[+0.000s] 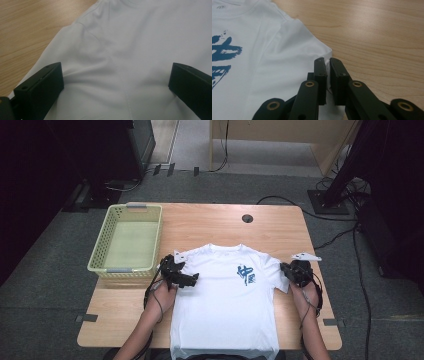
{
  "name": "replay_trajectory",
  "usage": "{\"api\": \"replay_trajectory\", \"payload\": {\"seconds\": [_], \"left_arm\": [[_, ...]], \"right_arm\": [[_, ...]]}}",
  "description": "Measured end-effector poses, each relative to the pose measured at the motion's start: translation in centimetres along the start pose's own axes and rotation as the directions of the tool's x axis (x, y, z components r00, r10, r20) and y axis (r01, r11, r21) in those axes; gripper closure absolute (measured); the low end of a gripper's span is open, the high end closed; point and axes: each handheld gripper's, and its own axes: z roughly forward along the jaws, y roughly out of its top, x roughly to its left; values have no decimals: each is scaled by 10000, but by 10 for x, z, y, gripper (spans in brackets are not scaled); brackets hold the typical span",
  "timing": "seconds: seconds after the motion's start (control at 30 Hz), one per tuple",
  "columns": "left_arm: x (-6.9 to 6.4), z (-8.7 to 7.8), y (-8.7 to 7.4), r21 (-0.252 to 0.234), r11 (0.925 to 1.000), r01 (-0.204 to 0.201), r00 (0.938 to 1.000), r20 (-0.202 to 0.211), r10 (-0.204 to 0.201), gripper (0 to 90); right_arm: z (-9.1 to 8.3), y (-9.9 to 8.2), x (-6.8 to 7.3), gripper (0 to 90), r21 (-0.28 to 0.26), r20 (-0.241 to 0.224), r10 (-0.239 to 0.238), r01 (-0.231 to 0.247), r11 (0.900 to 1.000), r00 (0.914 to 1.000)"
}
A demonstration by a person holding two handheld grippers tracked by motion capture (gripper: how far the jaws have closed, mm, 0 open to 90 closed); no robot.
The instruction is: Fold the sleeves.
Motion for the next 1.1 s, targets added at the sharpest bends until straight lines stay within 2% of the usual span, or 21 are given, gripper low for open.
{"api": "replay_trajectory", "payload": {"seconds": [0.57, 1.1], "left_arm": [[0, 0, 0, 4, 10000, -6, 10000, -1, 6, 0], [0, 0, 0, 3, 10000, -5, 10000, 0, 5, 0]], "right_arm": [[-13, 8, 17, 852, -271, -257, -489, 482, 9985, 9985], [-15, 12, 38, 851, -178, -606, -1065, 1056, 9943, 9925]]}}
